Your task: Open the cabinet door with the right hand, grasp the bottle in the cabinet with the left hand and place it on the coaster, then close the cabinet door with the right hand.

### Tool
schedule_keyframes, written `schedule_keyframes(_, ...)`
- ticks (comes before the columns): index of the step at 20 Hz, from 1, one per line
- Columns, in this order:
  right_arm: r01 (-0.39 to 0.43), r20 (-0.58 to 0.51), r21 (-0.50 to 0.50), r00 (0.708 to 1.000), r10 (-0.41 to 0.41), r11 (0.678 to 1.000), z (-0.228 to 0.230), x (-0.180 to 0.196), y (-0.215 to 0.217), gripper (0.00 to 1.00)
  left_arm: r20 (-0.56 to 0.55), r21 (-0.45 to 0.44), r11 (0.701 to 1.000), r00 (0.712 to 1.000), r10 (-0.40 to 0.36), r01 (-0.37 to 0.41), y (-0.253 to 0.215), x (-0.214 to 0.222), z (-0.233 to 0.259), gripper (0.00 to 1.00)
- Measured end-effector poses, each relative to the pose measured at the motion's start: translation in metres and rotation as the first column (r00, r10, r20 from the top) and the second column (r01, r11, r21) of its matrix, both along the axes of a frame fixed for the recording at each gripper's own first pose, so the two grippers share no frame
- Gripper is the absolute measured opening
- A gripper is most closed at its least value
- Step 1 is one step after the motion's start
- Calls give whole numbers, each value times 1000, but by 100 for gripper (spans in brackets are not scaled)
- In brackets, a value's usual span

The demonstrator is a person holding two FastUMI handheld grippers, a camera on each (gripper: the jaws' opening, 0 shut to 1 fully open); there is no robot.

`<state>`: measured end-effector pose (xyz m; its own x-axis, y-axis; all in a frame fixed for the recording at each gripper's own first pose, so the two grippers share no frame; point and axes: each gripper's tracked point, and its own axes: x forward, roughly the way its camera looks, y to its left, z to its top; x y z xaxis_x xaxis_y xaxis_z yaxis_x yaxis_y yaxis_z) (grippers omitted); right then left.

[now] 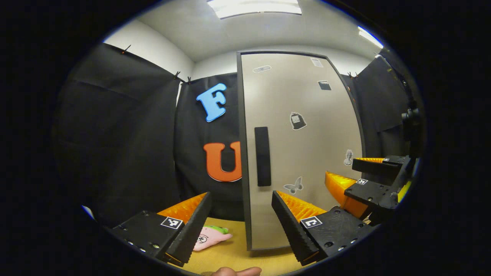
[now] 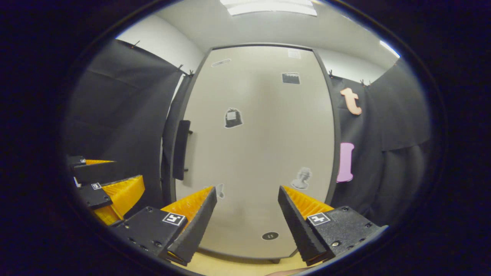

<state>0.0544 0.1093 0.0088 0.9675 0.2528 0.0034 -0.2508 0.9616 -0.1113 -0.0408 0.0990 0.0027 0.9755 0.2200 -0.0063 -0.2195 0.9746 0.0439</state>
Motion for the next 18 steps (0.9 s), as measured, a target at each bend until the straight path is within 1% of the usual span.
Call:
schedule_keyframes(3, -71, 26, 18, 997, 71, 997, 12, 13, 39, 100, -36, 6, 997, 996, 80, -80, 28, -16, -12, 95)
schedule_keyframes(5, -95, 38, 25, 995, 94, 995, 19, 25, 60, 100, -75, 15, 992, 989, 125, -124, 42, -28, -24, 95)
schedule_keyframes(7, -132, 31, 50, 991, 131, 990, 21, 34, 85, 100, -116, 17, 987, 980, 162, -161, 57, -38, -33, 95)
schedule_keyframes(9, -161, 18, 55, 987, 160, 985, 20, 45, 105, 100, -127, 21, 979, 971, 202, -201, 71, -50, -36, 95)
schedule_keyframes(12, -168, 34, 34, 985, 166, 985, 21, 54, 122, 100, -131, 37, 967, 958, 255, -252, 95, -66, -36, 95)
schedule_keyframes(14, -176, 39, 57, 984, 174, 983, 27, 58, 132, 100, -143, 33, 958, 948, 286, -284, 107, -73, -39, 95)
schedule_keyframes(16, -157, 39, 85, 987, 154, 984, 30, 63, 133, 100, -148, 16, 954, 943, 299, -300, 115, -79, -44, 95)
schedule_keyframes(17, -153, 50, 86, 988, 149, 984, 32, 62, 134, 100, -149, 16, 952, 941, 305, -306, 117, -81, -45, 95)
schedule_keyframes(18, -139, 58, 67, 989, 136, 988, 32, 61, 134, 99, -147, 20, 951, 940, 308, -309, 120, -80, -44, 96)
